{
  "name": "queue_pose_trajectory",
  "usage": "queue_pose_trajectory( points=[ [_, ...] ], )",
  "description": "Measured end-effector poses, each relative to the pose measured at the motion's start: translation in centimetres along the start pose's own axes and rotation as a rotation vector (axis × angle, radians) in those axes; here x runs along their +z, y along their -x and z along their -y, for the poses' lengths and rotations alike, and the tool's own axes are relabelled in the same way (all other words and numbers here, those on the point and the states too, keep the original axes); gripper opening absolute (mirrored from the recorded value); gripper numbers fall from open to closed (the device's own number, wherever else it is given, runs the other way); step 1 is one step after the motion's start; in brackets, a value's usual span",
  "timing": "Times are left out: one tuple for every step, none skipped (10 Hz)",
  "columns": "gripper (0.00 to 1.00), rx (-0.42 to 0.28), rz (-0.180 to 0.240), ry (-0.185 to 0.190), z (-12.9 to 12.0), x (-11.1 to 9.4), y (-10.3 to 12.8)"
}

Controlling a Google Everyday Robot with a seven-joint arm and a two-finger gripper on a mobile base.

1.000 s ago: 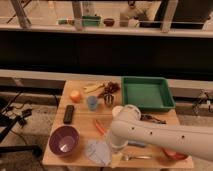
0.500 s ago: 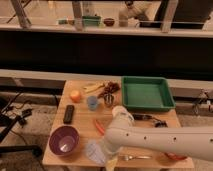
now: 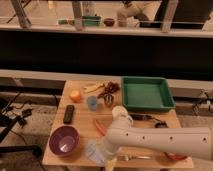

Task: Wipe tray with towel

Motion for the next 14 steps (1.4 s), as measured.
queue_pose_trajectory(
  points=[
    [0.80, 0.001, -0.002, 0.009, 0.19, 0.40, -0.24],
    [0.80, -0.002, -0.004, 0.020, 0.22, 0.70, -0.27],
    [0.80, 0.004, -0.004, 0.017, 0.23, 0.62, -0.42],
    [0.80, 0.004, -0.004, 0.017, 0.24, 0.63, -0.40],
    [0.80, 0.000, -0.004, 0.018, 0.29, 0.67, -0.28],
    [0.80, 0.002, -0.004, 0.017, 0.30, 0.64, -0.32],
    [0.80, 0.004, -0.004, 0.017, 0.27, 0.62, -0.38],
    [0.80, 0.004, -0.004, 0.017, 0.25, 0.62, -0.39],
    [0.80, 0.003, -0.004, 0.017, 0.26, 0.64, -0.36],
    [0.80, 0.001, -0.004, 0.018, 0.29, 0.66, -0.30],
    [0.80, 0.000, -0.002, 0.016, 0.33, 0.71, -0.27],
    [0.80, 0.006, -0.001, 0.011, 0.33, 0.78, -0.49],
    [0.80, 0.010, -0.002, 0.004, 0.32, 0.71, -0.75],
    [0.80, 0.007, -0.004, -0.001, 0.37, 0.72, -0.87]
  ],
)
